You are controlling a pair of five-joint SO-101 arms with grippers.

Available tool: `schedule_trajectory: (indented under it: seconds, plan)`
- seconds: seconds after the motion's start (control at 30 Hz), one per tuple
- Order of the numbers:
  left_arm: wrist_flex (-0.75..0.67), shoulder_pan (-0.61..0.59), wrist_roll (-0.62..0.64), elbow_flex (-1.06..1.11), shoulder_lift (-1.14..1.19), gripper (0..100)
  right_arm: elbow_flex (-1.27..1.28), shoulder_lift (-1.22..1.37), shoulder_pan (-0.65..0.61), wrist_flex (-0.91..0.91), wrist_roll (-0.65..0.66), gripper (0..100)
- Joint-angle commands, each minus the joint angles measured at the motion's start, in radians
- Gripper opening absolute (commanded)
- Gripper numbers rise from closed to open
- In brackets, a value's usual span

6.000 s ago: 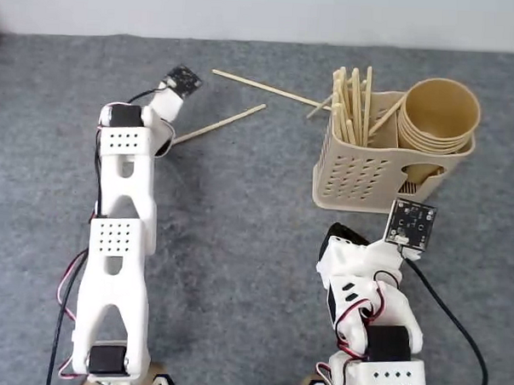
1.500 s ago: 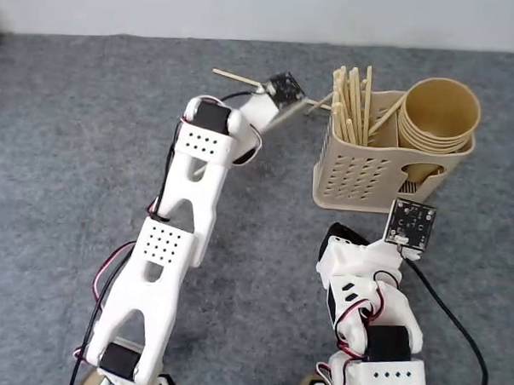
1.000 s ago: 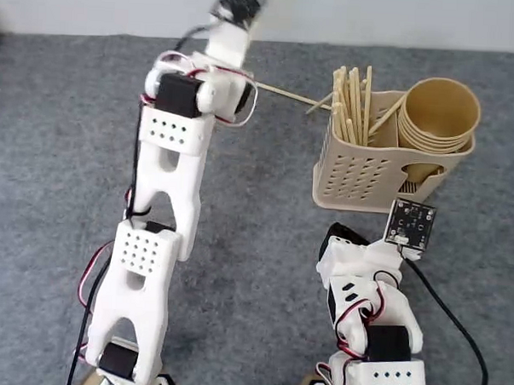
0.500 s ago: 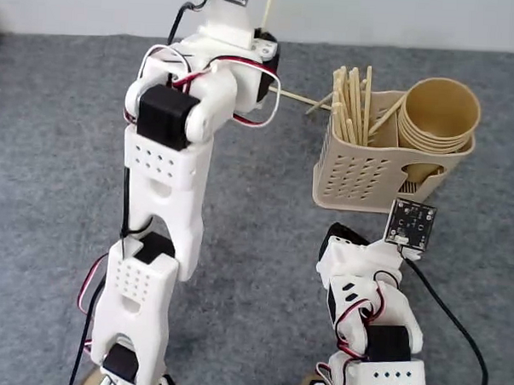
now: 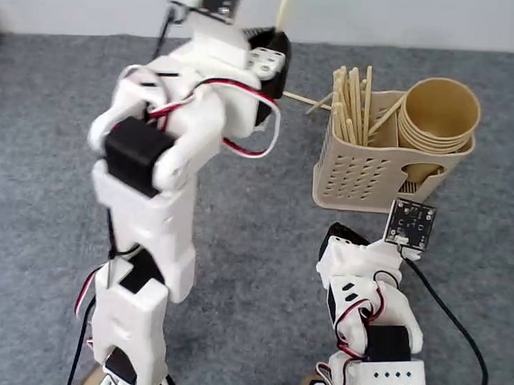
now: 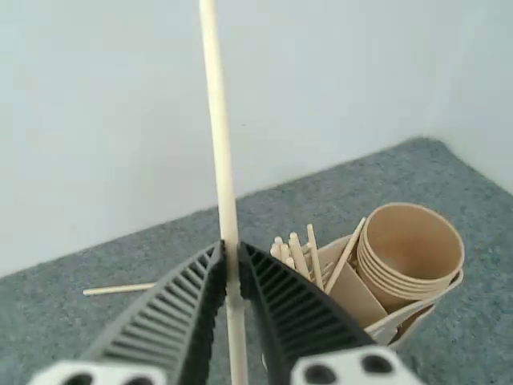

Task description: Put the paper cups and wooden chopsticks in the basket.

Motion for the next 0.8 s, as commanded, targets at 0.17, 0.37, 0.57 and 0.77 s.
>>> schedule_trajectory:
  seconds: [0.17,0.37,0.57,0.77]
  plan:
    - [0.023,0.000,-0.038,0.188,-0.227,1,-0.009,-0.010,-0.002,-0.022,-0.009,0.9]
    - [0.015,0.002,-0.040,0.535,-0.445,1,-0.009,-0.010,-0.002,-0.024,-0.009,0.9]
    - [-0.071,0.002,-0.046,0.777,-0.606,1,-0.009,-0.010,-0.002,-0.024,-0.009,0.9]
    - [-0.163,0.107,-0.089,1.112,-0.801,1,-0.009,-0.010,-0.002,-0.024,-0.009,0.9]
